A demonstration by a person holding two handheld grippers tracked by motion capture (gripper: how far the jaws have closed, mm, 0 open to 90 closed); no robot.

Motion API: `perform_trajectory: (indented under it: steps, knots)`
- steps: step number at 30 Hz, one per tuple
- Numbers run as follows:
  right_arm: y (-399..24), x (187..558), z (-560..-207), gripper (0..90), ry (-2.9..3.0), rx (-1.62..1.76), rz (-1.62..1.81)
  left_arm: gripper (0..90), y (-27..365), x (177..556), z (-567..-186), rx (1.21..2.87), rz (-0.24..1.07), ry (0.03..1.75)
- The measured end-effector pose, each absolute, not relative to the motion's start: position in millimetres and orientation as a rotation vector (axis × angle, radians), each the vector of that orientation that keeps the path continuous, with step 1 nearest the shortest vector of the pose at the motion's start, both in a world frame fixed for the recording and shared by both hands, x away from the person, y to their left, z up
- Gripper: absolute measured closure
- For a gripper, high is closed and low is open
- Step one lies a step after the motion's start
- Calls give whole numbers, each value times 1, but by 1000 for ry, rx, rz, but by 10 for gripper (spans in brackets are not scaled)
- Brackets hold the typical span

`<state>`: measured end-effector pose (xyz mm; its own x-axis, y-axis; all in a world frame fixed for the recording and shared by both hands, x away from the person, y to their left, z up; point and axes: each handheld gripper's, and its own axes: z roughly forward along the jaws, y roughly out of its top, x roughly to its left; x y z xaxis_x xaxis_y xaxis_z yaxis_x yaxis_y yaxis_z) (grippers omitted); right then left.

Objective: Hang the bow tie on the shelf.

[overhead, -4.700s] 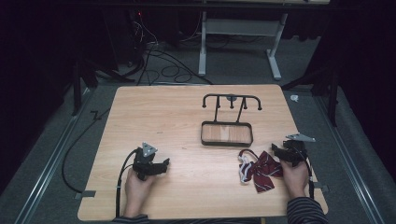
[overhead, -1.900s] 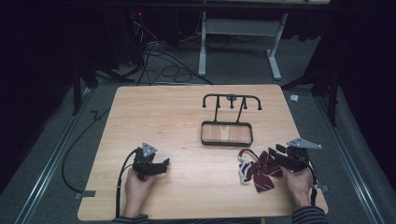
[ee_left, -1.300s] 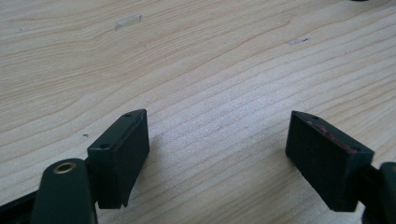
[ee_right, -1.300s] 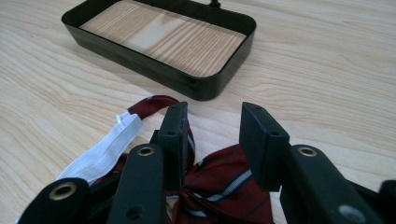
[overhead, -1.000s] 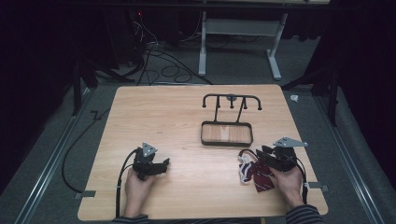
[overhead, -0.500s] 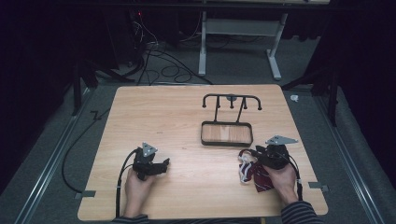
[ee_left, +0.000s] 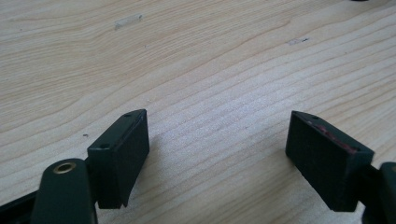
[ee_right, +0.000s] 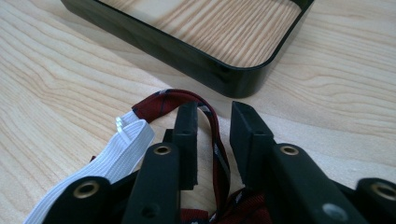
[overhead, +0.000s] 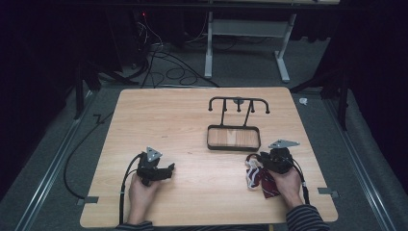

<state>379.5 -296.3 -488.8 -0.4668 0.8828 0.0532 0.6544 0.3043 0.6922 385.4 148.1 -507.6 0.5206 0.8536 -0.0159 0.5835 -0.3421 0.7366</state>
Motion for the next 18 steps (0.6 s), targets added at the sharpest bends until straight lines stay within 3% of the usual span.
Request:
perform_trajectory:
  steps: [11,18]
  knots:
    - [-294,381,-493,893,2269,1366,910,219,148,385,-508,2059,493,1166]
    - [-293,379,-490,900,2272,1345,916,219,148,385,-508,2059,493,1165]
